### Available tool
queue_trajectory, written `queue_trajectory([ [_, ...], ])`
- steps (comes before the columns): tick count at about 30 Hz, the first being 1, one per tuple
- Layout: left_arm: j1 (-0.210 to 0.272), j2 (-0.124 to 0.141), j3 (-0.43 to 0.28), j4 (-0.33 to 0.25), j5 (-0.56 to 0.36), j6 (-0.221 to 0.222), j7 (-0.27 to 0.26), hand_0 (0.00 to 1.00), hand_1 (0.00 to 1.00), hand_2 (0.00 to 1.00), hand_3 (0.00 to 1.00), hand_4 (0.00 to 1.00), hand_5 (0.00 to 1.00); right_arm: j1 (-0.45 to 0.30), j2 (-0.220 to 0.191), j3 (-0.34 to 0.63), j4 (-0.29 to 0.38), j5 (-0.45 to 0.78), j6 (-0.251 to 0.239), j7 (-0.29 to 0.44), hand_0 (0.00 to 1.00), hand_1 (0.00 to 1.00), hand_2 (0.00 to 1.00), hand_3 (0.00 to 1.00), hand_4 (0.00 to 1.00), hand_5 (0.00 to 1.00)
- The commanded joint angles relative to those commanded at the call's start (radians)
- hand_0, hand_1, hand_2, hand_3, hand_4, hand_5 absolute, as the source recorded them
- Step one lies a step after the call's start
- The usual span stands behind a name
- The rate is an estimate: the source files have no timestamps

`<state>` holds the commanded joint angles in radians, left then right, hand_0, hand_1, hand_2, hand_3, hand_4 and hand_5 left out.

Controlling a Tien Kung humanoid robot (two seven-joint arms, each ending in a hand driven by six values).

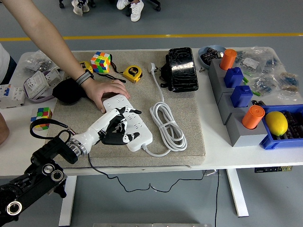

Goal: Put the plug near the board,insert it into the board,press the button,pull the plug out

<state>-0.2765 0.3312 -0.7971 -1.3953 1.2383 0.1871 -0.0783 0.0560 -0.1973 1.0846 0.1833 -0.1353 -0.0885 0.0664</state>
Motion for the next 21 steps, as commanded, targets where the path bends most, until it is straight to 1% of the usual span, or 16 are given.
queue_trajectory([
  [2, -0.004, -0.009, 0.014, 0.051, -0.091, 0.055, -0.091, 0.068, 0.081, 0.168, 0.648, 0.629, 0.016, 0.001, 0.000, 0.000, 0.000, -0.001, 0.000, 0.000, 0.495, 0.588, 0.544, 0.511, 0.858, 0.365],
  [3, -0.006, -0.013, 0.020, 0.071, -0.136, 0.071, -0.136, 0.068, 0.081, 0.168, 0.648, 0.629, 0.016, 0.001, 0.000, 0.000, 0.000, -0.001, 0.000, 0.000, 0.495, 0.588, 0.544, 0.511, 0.858, 0.365],
  [5, -0.008, -0.018, 0.025, 0.091, -0.214, 0.084, -0.207, 0.067, 0.077, 0.167, 0.629, 0.639, 0.018, 0.001, 0.001, -0.003, 0.000, 0.003, -0.001, -0.001, 0.496, 0.588, 0.544, 0.511, 0.858, 0.366],
  [7, -0.010, -0.022, 0.024, 0.101, -0.305, 0.088, -0.256, 0.067, 0.077, 0.167, 0.629, 0.639, 0.018, 0.001, 0.001, -0.002, 0.000, 0.003, -0.001, -0.001, 0.496, 0.588, 0.544, 0.511, 0.858, 0.366],
  [10, -0.011, -0.026, 0.016, 0.101, -0.429, 0.088, -0.274, 0.067, 0.077, 0.167, 0.629, 0.639, 0.018, 0.000, 0.001, -0.001, 0.000, 0.002, -0.001, -0.001, 0.496, 0.588, 0.544, 0.511, 0.858, 0.366],
  [11, -0.012, -0.027, 0.013, 0.101, -0.474, 0.088, -0.277, 0.067, 0.073, 0.167, 0.625, 0.649, 0.050, 0.000, 0.001, -0.002, -0.001, 0.003, -0.002, -0.001, 0.496, 0.589, 0.544, 0.511, 0.858, 0.366],
  [14, -0.013, -0.031, 0.008, 0.103, -0.560, 0.090, -0.270, 0.067, 0.073, 0.167, 0.625, 0.649, 0.050, 0.001, 0.002, -0.003, 0.000, 0.002, -0.001, -0.001, 0.496, 0.589, 0.544, 0.511, 0.858, 0.366],
  [21, -0.008, -0.035, 0.004, 0.107, -0.555, 0.089, -0.249, 0.073, 0.077, 0.170, 0.625, 0.649, 0.048, 0.001, 0.001, -0.003, 0.000, 0.002, -0.002, -0.001, 0.496, 0.588, 0.544, 0.511, 0.858, 0.367],
])
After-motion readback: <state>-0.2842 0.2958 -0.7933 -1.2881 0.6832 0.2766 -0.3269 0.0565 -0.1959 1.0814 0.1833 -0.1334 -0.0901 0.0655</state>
